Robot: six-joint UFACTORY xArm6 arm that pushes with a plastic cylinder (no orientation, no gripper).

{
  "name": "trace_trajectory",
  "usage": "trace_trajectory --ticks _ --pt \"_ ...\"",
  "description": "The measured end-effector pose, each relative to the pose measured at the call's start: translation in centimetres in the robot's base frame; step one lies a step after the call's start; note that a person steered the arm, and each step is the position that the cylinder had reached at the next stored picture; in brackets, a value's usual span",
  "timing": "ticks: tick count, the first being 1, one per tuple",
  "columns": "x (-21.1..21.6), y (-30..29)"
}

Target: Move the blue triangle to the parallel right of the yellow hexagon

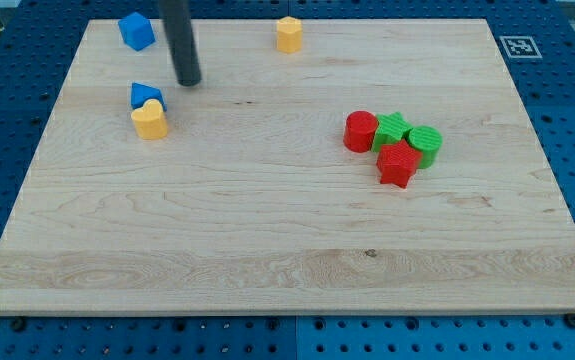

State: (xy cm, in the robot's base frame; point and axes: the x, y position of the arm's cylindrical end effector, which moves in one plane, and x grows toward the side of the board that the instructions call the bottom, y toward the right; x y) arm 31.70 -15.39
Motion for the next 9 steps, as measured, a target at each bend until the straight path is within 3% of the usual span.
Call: trace_trajectory --ticks 2,4,6,9 --pt "-0.5 -9.6" --pt "2.1 -11.2" --pt "4.2 -2.1" --pt "6.4 2.7"
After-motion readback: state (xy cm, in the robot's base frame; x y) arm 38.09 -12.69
